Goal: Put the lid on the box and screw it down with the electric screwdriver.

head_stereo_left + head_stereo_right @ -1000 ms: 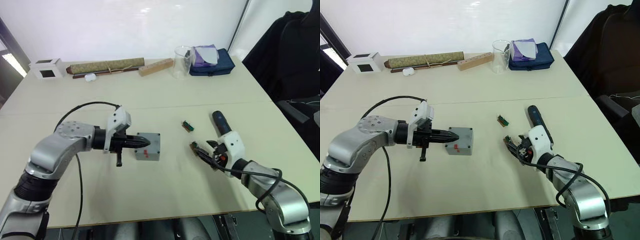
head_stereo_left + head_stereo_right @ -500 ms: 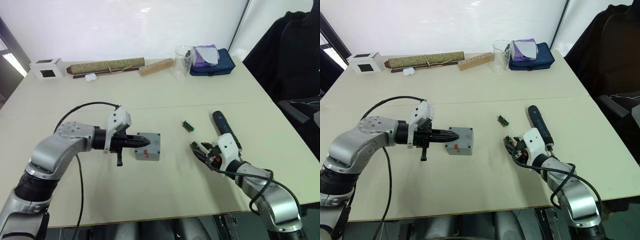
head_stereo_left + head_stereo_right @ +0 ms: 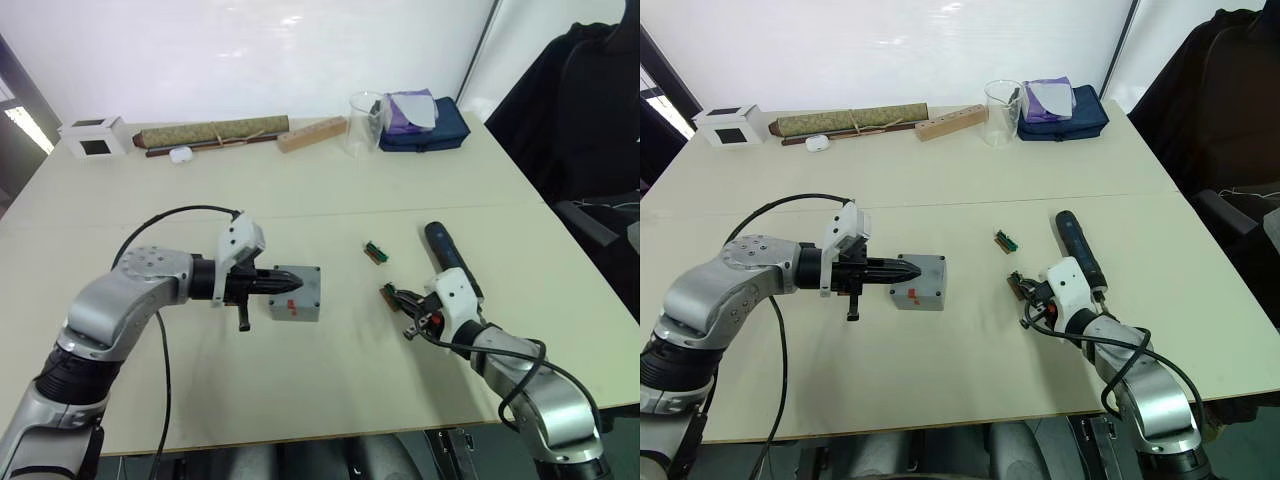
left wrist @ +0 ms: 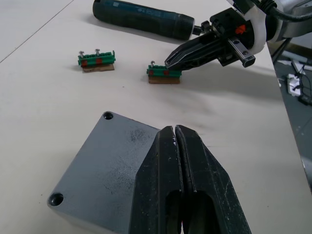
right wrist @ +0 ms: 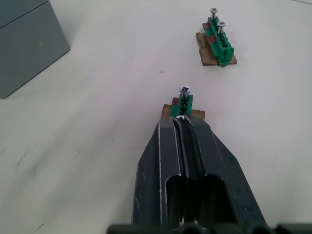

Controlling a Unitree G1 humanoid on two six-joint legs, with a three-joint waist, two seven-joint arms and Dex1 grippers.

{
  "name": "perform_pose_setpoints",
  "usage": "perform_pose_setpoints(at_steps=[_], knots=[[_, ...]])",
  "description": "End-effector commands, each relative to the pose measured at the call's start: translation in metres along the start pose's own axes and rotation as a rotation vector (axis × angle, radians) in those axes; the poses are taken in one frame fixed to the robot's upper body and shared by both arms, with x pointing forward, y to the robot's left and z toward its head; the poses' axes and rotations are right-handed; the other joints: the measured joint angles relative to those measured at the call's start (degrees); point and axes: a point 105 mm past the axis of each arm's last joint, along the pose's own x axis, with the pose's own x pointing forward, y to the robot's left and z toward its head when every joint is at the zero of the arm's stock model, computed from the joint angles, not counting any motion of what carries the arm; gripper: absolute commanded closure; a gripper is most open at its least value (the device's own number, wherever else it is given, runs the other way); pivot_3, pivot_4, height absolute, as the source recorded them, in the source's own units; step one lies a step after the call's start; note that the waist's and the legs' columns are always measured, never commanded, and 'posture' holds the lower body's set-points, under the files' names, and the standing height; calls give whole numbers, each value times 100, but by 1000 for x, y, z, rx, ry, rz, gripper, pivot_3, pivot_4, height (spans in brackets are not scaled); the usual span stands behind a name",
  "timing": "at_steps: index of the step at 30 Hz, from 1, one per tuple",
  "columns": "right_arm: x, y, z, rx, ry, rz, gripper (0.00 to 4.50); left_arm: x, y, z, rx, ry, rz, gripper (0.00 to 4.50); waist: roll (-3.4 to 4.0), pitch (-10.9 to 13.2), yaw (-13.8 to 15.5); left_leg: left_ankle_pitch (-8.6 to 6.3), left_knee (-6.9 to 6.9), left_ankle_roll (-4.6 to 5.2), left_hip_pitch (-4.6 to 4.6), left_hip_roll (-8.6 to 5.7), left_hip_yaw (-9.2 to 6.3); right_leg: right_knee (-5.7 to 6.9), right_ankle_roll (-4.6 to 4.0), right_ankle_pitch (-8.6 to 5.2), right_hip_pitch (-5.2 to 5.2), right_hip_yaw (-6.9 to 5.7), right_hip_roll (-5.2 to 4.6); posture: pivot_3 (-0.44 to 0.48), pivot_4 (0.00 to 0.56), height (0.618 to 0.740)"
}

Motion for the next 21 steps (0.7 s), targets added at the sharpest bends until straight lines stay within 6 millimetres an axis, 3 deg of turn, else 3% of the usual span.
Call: perform_pose_setpoints(at_steps=[1, 7, 11, 15, 21], knots=[[-4, -2, 19, -33, -68, -2, 4479, -4, 3, 5, 29, -15, 19, 4500, 0, 0, -1, 0, 0, 0, 0, 0, 0, 0, 0, 0, 0, 0, 0, 0, 150, 740], [-9, -2, 33, -52, -99, 30, 4479, -13, 18, 6, -31, -68, 70, 4500, 0, 0, 1, 0, 1, 0, 0, 0, -1, 1, 0, 0, 0, 0, 0, 0, 150, 740], [-19, 0, 58, -85, -158, 88, 4479, -38, 41, 6, -92, -122, 173, 4500, 0, 0, -11, 0, 3, 0, 0, 0, -2, 4, 1, 1, 0, -2, 0, 0, 150, 740], [-16, 17, 82, -130, -189, 219, 4479, -52, 41, 0, -109, -101, 193, 4500, 1, 1, -8, 0, 2, 0, 2, 2, -2, 7, 0, 0, 0, -2, 2, 0, 150, 740], [12, 48, 106, -154, -240, 388, 4479, -57, 25, -4, -159, -105, 171, 4500, 1, 2, -4, 0, 2, 0, 2, 5, -6, 8, -1, 1, -2, -6, 1, 0, 150, 740]])
